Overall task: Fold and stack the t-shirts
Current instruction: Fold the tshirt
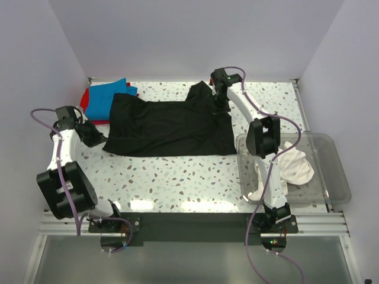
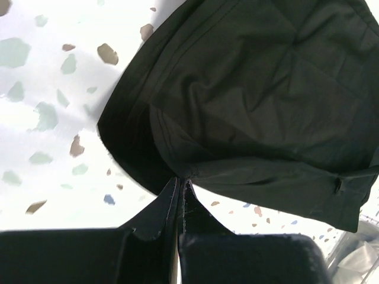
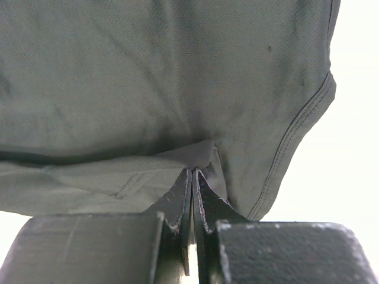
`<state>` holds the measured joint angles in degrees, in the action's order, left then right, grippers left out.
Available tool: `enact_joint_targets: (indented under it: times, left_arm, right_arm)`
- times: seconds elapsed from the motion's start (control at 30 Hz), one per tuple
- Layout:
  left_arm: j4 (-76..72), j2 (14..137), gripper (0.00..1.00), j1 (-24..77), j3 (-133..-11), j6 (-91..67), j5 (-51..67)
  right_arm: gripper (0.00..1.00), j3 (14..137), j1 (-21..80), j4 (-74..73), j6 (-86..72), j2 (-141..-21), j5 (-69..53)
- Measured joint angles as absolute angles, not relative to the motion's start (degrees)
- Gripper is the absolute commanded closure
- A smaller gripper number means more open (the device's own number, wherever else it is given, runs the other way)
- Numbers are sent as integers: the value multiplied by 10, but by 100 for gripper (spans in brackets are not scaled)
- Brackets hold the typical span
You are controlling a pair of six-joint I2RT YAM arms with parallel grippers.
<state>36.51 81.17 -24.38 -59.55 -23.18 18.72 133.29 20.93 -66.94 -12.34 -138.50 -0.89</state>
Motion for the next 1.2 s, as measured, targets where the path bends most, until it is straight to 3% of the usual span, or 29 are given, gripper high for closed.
enact_joint_targets:
  times: [0.33,0.8,0.93,0.97,1.0,1.07,1.1,1.2]
  left_arm:
    - [317,956,100,-244,-640,-235,240]
    - [261,1009,100,-244,-664,-261,252]
    - [249,1009,85,-244,-664,-270,247]
    - [244,1009,68,-244,-665,-274,244]
    - [241,1009,61,-244,-666,-277,240]
    - [236,1009,44,-244,-675,-289,233]
    - [234,1009,41,-244,-681,-291,230]
    - [220,1008,32,-244,-709,-302,214]
  right_arm:
    - [100,1333,203,-663,-135,-1385,-5]
    - [100,1359,193,-656,-146,-1417,-4]
    - [95,1365,192,-652,-153,-1418,1]
    - [91,1368,191,-650,-156,-1418,1]
    - [75,1371,190,-648,-159,-1418,2]
    - [64,1375,186,-641,-167,-1418,4]
    - [59,1376,183,-636,-169,-1418,4]
    - [54,1369,178,-616,-172,-1415,3]
